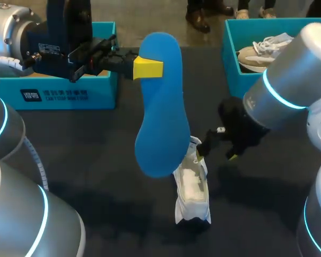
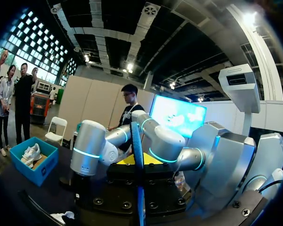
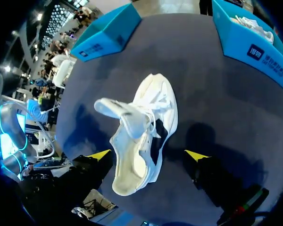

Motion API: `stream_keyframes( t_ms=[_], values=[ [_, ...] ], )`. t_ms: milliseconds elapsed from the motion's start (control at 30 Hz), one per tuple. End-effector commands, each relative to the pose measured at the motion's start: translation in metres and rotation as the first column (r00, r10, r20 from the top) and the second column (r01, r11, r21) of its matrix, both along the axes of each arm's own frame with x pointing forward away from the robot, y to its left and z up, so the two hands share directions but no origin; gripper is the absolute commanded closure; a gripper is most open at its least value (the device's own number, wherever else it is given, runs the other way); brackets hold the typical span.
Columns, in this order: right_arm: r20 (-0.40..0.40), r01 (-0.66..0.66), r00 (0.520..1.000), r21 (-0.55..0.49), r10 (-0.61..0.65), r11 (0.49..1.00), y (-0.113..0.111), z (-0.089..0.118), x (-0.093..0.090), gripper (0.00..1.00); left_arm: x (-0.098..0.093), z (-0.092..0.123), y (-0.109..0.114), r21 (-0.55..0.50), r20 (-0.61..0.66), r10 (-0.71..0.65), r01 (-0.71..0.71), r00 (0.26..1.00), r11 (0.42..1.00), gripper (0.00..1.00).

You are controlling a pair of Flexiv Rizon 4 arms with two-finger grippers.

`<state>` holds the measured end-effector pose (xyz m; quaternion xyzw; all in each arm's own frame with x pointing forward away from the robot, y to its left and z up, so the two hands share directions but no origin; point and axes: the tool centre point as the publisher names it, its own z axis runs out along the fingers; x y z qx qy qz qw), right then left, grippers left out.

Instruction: Take the shoe out of the shoebox, open the shoe tongue, remove and reinsert the insole, then place the shoe into the shoebox

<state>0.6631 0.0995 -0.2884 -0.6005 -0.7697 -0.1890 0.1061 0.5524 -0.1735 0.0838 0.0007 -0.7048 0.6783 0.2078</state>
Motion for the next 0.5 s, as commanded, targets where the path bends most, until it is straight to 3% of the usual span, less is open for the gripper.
stream_keyframes(
  t_ms=[33,300,500],
  values=[
    [0.023,0.007,1.0,0.184,-0.012,0.983,-0.037,0.017,-0.011,0.0,0.001,0.0,-0.001,0.002,0.0,-0.003,0.003,1.0,1.0,1.0],
    [-0.038,0.045,0.999,0.309,-0.035,0.95,-0.053,0.036,-0.01,0.0,0.001,0.0,-0.001,0.002,0.0,-0.003,0.003,1.0,1.0,1.0],
    [-0.016,0.01,1.0,0.439,-0.003,0.899,-0.055,0.056,-0.008,0.0,0.001,0.0,-0.001,0.002,0.0,-0.003,0.003,1.0,1.0,1.0]
  ],
)
